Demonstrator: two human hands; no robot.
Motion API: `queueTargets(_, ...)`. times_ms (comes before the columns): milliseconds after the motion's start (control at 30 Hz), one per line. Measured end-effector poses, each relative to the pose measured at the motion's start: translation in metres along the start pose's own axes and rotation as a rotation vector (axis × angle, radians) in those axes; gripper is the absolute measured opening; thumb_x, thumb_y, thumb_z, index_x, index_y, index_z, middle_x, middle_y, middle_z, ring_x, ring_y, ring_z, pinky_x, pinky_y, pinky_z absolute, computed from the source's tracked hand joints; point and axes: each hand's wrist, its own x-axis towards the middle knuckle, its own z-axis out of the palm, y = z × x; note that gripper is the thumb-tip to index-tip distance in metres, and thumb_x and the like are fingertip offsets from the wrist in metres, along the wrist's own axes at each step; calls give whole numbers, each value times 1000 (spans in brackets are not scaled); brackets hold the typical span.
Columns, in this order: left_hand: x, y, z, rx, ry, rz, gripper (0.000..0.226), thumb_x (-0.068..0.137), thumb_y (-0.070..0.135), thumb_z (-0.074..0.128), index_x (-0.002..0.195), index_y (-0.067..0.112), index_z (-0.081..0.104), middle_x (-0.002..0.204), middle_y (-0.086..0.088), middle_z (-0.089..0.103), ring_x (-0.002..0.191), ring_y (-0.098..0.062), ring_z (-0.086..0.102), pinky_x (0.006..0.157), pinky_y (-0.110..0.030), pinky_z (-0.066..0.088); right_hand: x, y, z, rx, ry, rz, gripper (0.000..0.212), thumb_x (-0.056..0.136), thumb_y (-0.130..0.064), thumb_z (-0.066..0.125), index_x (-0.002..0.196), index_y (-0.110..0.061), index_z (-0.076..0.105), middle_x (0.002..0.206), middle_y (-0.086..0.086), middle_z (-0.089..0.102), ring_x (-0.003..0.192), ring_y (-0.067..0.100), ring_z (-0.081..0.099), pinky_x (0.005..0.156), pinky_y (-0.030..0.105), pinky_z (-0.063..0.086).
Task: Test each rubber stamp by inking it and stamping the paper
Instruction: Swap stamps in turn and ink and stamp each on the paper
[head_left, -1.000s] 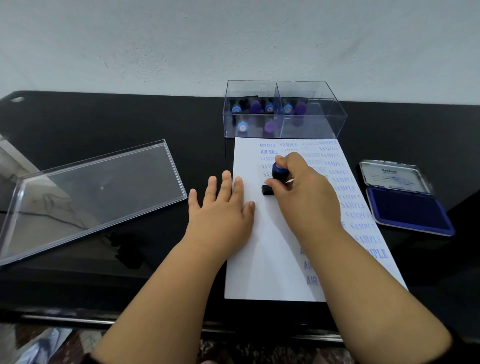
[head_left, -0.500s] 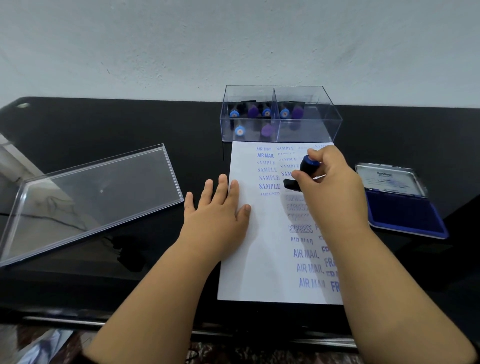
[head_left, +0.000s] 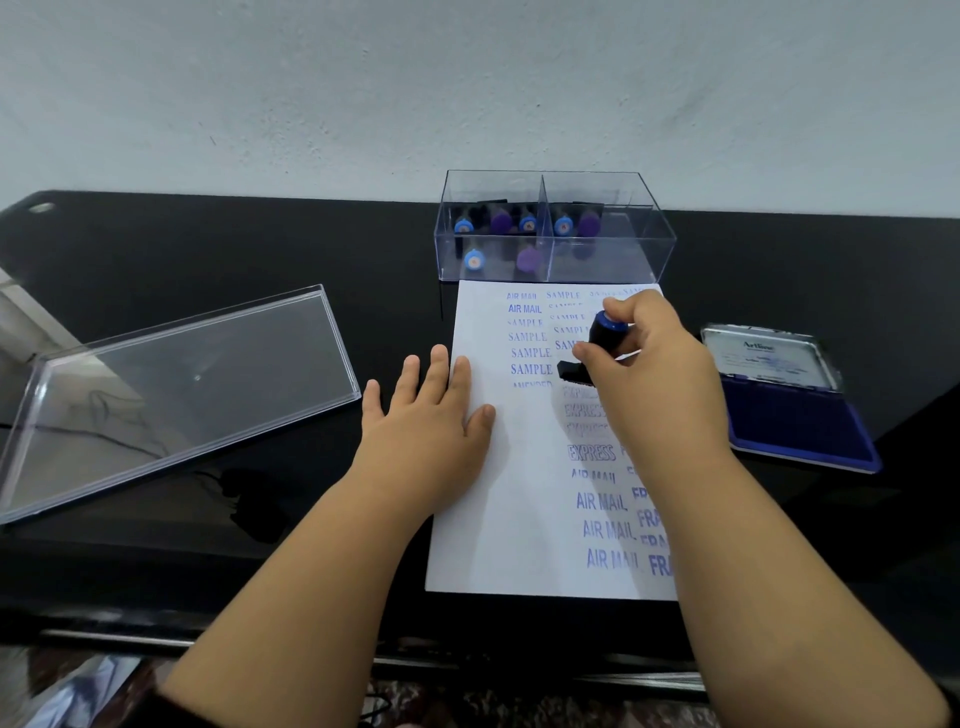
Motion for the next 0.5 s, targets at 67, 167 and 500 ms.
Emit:
queueTargets(67, 0, 0, 0, 0, -2, 0, 58, 101, 46, 11, 152, 26, -8, 158, 7, -17, 146, -16, -15, 115, -45, -10, 0, -1, 0, -2, 2, -3, 26, 89, -25, 62, 112, -30, 52, 73, -20, 47, 87, 17, 58, 66, 30, 45)
queueTargets(167, 0, 0, -1, 3, -4, -1, 58, 101, 46, 11, 152, 26, -8, 158, 7, -17, 146, -17, -15, 115, -45, -10, -1, -1, -1, -5, 3, 2, 26, 88, -25, 62, 112, -30, 53, 73, -19, 48, 88, 18, 59, 68, 33, 47)
queueTargets(500, -1, 2, -2, 11, -20, -11, 59, 100, 47, 12, 152, 26, -8, 158, 7, -18, 145, -17, -16, 115, -47, -11, -4, -5, -4, 5, 8, 1, 26, 88, -24, 63, 111, -29, 53, 83, -16, 52, 89, 19, 59, 71, 35, 49)
